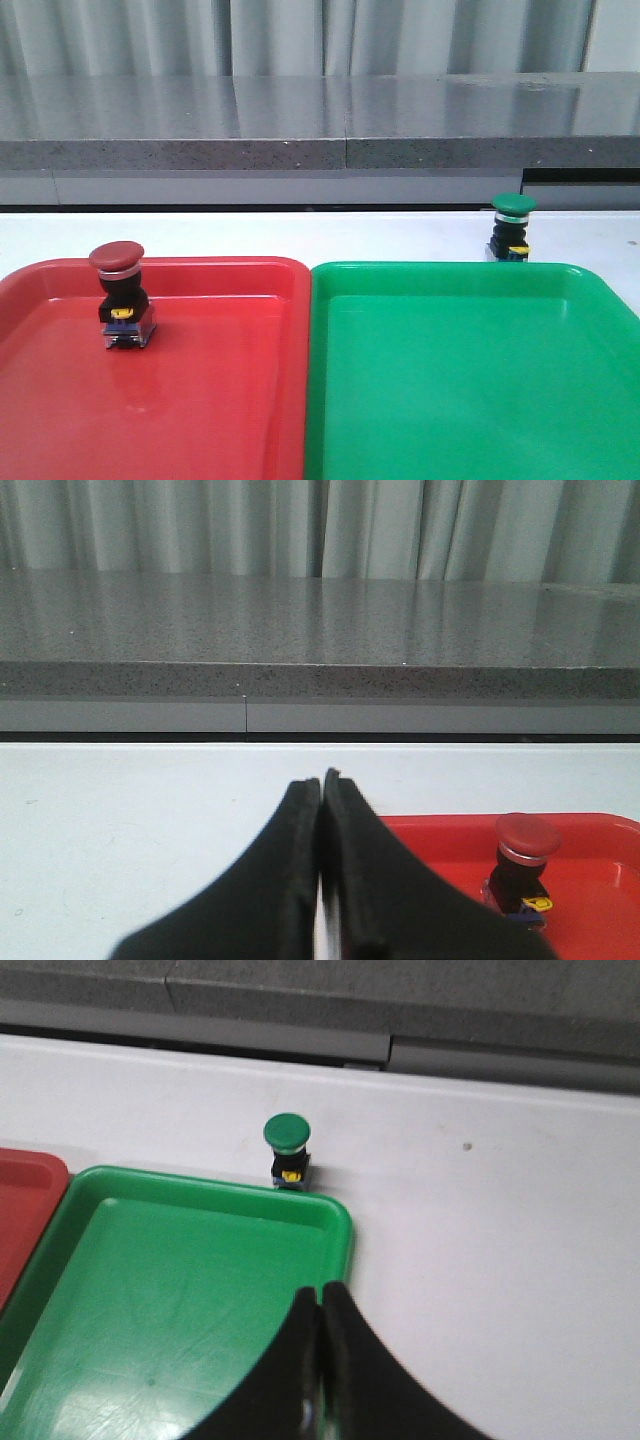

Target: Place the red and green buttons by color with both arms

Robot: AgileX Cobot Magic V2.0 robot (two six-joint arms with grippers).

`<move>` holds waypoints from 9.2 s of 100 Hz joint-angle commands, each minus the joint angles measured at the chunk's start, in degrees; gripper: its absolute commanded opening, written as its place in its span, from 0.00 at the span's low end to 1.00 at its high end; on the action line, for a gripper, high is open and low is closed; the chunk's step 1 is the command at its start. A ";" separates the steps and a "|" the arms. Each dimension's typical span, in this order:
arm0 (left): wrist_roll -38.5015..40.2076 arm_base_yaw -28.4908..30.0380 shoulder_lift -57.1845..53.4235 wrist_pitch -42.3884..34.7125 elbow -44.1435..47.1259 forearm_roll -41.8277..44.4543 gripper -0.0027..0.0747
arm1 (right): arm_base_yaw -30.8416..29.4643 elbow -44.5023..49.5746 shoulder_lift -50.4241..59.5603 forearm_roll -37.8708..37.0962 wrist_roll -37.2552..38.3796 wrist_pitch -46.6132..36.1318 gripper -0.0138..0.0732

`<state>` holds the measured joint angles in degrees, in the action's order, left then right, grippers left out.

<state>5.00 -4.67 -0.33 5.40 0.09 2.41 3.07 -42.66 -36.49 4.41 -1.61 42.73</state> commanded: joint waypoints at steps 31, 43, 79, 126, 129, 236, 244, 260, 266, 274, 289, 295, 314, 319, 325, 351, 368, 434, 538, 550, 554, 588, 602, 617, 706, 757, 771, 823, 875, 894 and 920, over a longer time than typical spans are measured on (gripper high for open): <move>0.53 0.05 -1.78 -4.58 2.42 0.06 0.01 | -0.28 -2.10 -4.81 2.89 -0.21 -1.86 0.53; 0.53 0.05 -1.78 -4.58 2.42 0.06 0.01 | -0.28 -2.10 -4.81 4.20 -0.21 -4.02 0.80; 0.53 0.05 -1.78 -4.58 2.42 0.06 0.01 | -0.23 -7.02 -14.52 4.96 -0.21 -5.23 0.85; 0.53 0.05 -1.78 -4.58 2.42 0.06 0.01 | 0.53 -24.65 -42.87 5.58 -0.21 -7.66 0.85; 0.53 0.05 -1.78 -4.58 2.42 0.06 0.01 | 0.84 -25.73 -44.42 5.64 -0.21 -7.66 0.85; 0.53 0.05 -1.78 -4.58 2.42 0.06 0.01 | 4.25 -37.91 -71.06 4.87 -0.21 -8.51 0.73; 0.53 0.05 -1.78 -4.58 2.42 0.06 0.01 | 4.25 -37.91 -71.17 4.87 -0.21 -7.81 0.64; 0.53 0.05 -1.78 -4.58 2.42 0.06 0.01 | 4.25 -37.91 -71.17 4.87 -0.21 -7.40 0.45; 0.53 0.05 -1.78 -4.58 2.42 0.06 0.01 | 4.25 -38.29 -71.12 4.87 -0.21 -7.10 0.41; 0.53 0.05 -1.78 -4.58 2.42 0.06 0.01 | 4.25 -39.80 -70.98 4.87 -0.21 -5.55 0.41; 0.53 0.05 -1.78 -4.58 2.42 0.06 0.01 | 4.25 -42.77 -68.68 4.87 -0.16 -2.42 0.41; 0.53 0.05 -1.78 -4.58 2.42 0.06 0.01 | 4.32 -43.46 -66.97 4.92 0.64 -1.09 0.41; 0.53 0.05 -1.78 -4.58 2.42 0.06 0.01 | 5.02 -42.16 -61.09 4.92 3.68 1.38 0.41; 0.53 0.05 -1.78 -4.58 2.42 0.06 0.01 | 5.47 -41.27 -59.63 4.92 4.24 1.24 0.41; 0.53 0.05 -1.78 -4.58 2.42 0.06 0.01 | 6.44 -39.83 -57.81 4.92 4.57 1.24 0.41; 0.53 0.05 -1.78 -4.58 2.42 0.06 0.01 | 10.36 -29.35 -52.73 4.88 7.29 -2.77 0.41; 0.53 0.05 -1.78 -4.58 2.42 0.06 0.01 | 11.90 -22.64 -52.37 4.93 9.12 -6.55 0.41; 0.53 0.05 -1.78 -4.58 2.42 0.06 0.01 | 15.85 -15.91 -56.51 5.66 11.11 -15.36 0.41; 0.53 0.05 -1.78 -4.58 2.42 0.06 0.01 | 15.85 -15.53 -45.20 1.27 11.06 -16.98 0.91; 0.53 0.05 -1.78 -4.58 2.42 0.06 0.01 | 15.85 -15.46 -38.95 -2.07 11.06 -16.83 0.91; 0.53 0.05 -1.78 -4.58 2.42 0.06 0.01 | 15.85 -15.23 -36.61 -3.29 11.06 -16.83 0.91; 0.53 0.05 -1.78 -4.58 2.42 0.06 0.01 | 11.68 -5.71 -15.19 -9.19 11.11 -16.73 0.91; 0.53 0.05 -1.78 -4.58 2.42 0.06 0.01 | 9.50 0.06 -6.10 -11.25 11.11 -15.94 0.91; 0.53 0.05 -1.78 -4.58 2.42 0.06 0.01 | 9.29 5.89 2.71 -11.59 11.11 -15.25 0.91; 0.53 0.05 -1.78 -4.58 2.42 0.06 0.01 | 9.29 9.81 9.98 -11.52 11.11 -14.98 0.08; 0.53 0.05 -1.78 -4.58 2.42 0.06 0.01 | 9.29 9.81 9.98 -11.52 11.11 -14.98 0.08; 0.53 0.05 -1.78 -4.58 2.42 0.06 0.01 | 9.29 9.81 10.27 -11.52 11.02 -14.98 0.08; 0.53 0.05 -1.78 -4.58 2.42 0.06 0.01 | -1.45 32.87 29.61 -5.72 7.63 -38.89 0.08; 0.53 0.05 -1.78 -4.58 2.42 0.06 0.01 | -2.03 43.38 38.29 -5.56 7.63 -41.69 0.08; 0.53 0.05 -1.78 -4.58 2.42 0.06 0.01 | -2.03 43.38 38.29 -5.58 7.69 -41.38 0.08; 0.53 0.05 -1.78 -4.58 2.42 0.06 0.01 | -2.03 43.38 38.29 -5.58 7.69 -40.62 0.08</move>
<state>5.09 -4.67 -0.33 5.40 0.09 2.41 1.29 1.59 0.56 -1.09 6.54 6.27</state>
